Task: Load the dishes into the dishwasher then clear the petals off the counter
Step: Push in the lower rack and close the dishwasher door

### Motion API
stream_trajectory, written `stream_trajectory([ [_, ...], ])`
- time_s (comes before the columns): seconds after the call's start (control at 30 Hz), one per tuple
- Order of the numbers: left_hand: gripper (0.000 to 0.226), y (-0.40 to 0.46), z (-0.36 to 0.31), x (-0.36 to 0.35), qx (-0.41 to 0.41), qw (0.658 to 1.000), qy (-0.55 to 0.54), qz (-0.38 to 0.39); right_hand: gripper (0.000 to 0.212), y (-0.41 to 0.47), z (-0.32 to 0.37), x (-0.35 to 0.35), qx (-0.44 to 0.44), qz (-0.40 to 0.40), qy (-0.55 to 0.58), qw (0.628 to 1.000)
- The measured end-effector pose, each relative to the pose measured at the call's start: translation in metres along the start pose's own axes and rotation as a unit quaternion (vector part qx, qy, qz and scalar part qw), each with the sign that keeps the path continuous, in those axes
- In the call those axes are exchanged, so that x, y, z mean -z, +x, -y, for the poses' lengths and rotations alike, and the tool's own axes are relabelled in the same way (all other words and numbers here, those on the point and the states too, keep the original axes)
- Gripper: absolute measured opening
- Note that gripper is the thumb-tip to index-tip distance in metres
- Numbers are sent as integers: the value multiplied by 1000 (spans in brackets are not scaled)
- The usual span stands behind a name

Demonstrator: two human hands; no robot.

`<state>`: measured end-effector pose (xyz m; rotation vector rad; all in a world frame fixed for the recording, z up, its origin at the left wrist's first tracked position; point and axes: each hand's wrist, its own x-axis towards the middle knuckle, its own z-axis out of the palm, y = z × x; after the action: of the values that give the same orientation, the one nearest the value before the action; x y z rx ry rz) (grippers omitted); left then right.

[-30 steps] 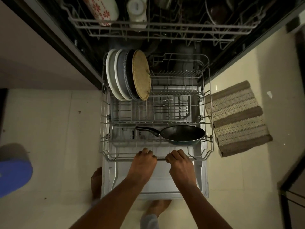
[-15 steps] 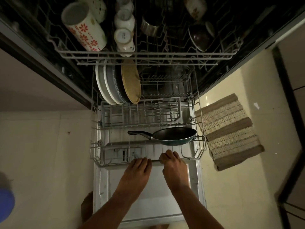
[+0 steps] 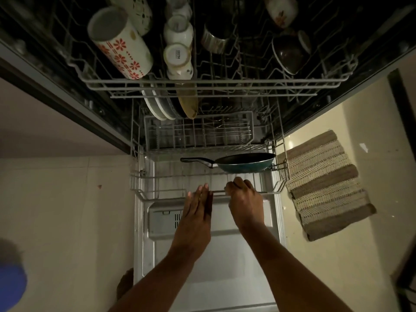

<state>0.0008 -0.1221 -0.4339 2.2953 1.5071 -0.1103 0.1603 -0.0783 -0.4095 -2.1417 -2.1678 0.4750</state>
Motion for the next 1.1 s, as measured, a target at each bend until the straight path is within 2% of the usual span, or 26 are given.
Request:
stream_trajectory([
  [0.33,95,66,28,18,4,999,-31,-41,24,70,7,15,-30,-13,-1,999],
  [0.57,72,101,47,32,-11,998,-23,-60,21,109,13,22,-50,-15,-7,999],
  [0.97,72,129,58,28,-7,995,-7,-96,32,136,9,16,-30,-37,-33,998],
  [1.1,74,141,63,32,-9,993,-7,-115,36,150,8,16,-33,-73,-6,997],
])
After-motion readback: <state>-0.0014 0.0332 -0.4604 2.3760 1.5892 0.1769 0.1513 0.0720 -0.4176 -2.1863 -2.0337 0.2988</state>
